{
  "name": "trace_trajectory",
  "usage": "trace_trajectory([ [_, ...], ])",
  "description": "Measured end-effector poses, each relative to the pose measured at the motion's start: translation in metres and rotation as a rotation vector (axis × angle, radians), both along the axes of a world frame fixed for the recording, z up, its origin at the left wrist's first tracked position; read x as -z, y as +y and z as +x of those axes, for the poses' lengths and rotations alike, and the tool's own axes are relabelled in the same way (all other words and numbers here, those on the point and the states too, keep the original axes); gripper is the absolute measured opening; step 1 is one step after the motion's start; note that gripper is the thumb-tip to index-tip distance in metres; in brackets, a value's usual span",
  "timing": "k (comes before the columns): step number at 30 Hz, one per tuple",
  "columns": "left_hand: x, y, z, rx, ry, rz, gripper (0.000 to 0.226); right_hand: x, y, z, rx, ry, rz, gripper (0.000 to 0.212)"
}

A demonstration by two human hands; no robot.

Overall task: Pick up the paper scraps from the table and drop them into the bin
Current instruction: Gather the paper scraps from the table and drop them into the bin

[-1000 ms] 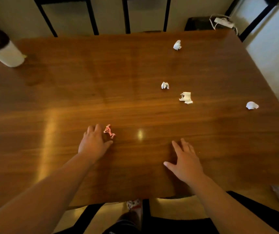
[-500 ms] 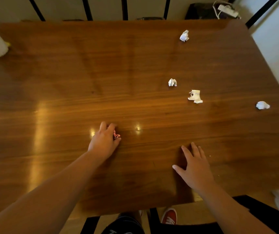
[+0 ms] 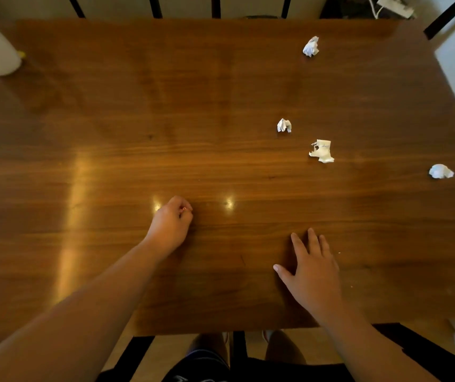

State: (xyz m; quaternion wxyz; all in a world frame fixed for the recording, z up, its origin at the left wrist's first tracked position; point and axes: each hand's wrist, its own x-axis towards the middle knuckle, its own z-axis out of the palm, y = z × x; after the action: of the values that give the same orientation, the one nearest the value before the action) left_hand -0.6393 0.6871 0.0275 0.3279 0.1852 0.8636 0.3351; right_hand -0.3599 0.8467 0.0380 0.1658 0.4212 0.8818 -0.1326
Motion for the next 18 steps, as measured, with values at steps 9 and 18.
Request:
trace_trajectory([
  [9, -0.016, 0.063, 0.076, -0.133, -0.229, 0.115, 0.031, -0.004, 0.048, 0.047, -0.150, 0.052, -0.056, 0.085],
  [18, -0.034, 0.204, 0.140, 0.329, 0.432, -0.183, 0.055, 0.002, 0.142, 0.105, -0.110, 0.098, -0.003, 0.083],
])
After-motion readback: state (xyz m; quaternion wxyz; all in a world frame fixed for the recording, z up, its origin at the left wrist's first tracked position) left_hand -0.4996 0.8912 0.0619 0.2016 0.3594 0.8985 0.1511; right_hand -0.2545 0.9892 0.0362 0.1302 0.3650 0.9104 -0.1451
